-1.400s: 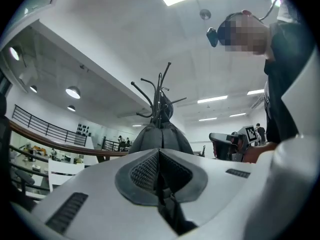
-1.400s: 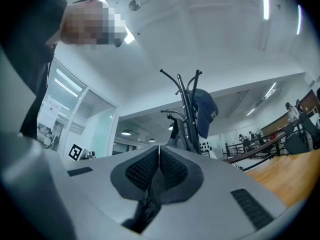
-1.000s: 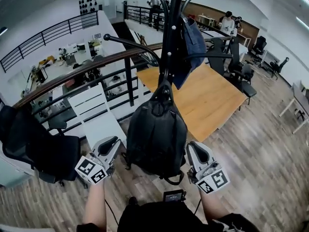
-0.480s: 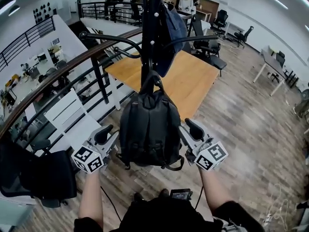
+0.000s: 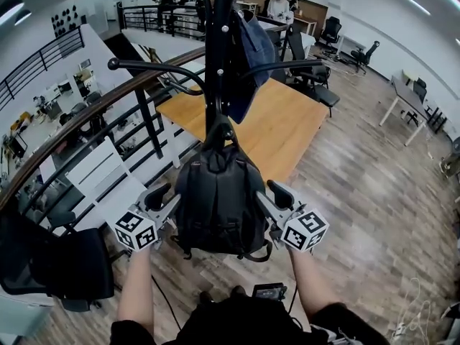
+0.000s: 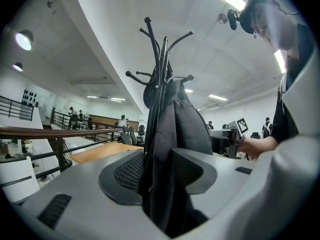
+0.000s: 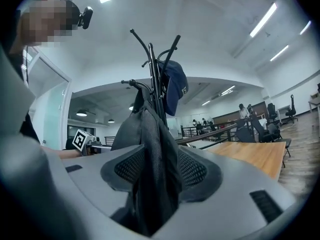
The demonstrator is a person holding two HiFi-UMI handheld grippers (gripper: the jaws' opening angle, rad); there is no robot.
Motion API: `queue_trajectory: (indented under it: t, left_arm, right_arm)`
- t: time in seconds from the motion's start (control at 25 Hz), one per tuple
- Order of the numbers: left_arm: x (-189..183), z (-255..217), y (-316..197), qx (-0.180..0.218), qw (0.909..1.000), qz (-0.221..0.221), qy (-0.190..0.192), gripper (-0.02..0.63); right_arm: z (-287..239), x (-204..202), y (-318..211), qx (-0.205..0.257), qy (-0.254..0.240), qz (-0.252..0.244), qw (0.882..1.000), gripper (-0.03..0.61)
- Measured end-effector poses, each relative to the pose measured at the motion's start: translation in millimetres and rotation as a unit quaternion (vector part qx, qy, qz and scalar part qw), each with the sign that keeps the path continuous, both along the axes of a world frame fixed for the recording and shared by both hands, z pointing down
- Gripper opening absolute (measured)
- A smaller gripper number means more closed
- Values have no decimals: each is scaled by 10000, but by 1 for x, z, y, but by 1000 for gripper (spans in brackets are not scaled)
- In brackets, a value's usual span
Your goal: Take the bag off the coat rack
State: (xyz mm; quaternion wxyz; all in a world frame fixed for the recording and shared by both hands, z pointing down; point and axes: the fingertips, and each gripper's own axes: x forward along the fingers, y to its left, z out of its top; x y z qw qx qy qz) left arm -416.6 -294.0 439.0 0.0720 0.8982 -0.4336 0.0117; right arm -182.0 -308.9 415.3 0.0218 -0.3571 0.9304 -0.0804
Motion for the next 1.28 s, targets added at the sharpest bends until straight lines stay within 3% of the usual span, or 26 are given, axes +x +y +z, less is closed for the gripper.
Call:
queue_trajectory:
  t: [0.28, 0.48, 0.76, 1.04, 1.28]
  left_arm:
    - [14, 3, -4, 12, 9999, 21, 102, 186]
    - [18, 7, -12, -27, 9997, 4, 233, 184]
    - [22, 8, -11, -93, 9995, 187, 238, 141]
    - [24, 1, -1, 160, 9998, 57, 69, 82]
    - [25, -13, 12, 251, 9996, -13, 151, 67]
  right_arm:
    - [-1, -8, 2, -9, 17, -23, 10000, 196]
    - [7, -20, 4, -70, 388, -108, 9992, 196]
    - [11, -22, 1, -88, 234, -119, 9996, 129]
    - [6, -21, 4, -17, -16, -185, 9998, 86]
    - [-5, -16, 8, 132, -226, -167, 9995, 71]
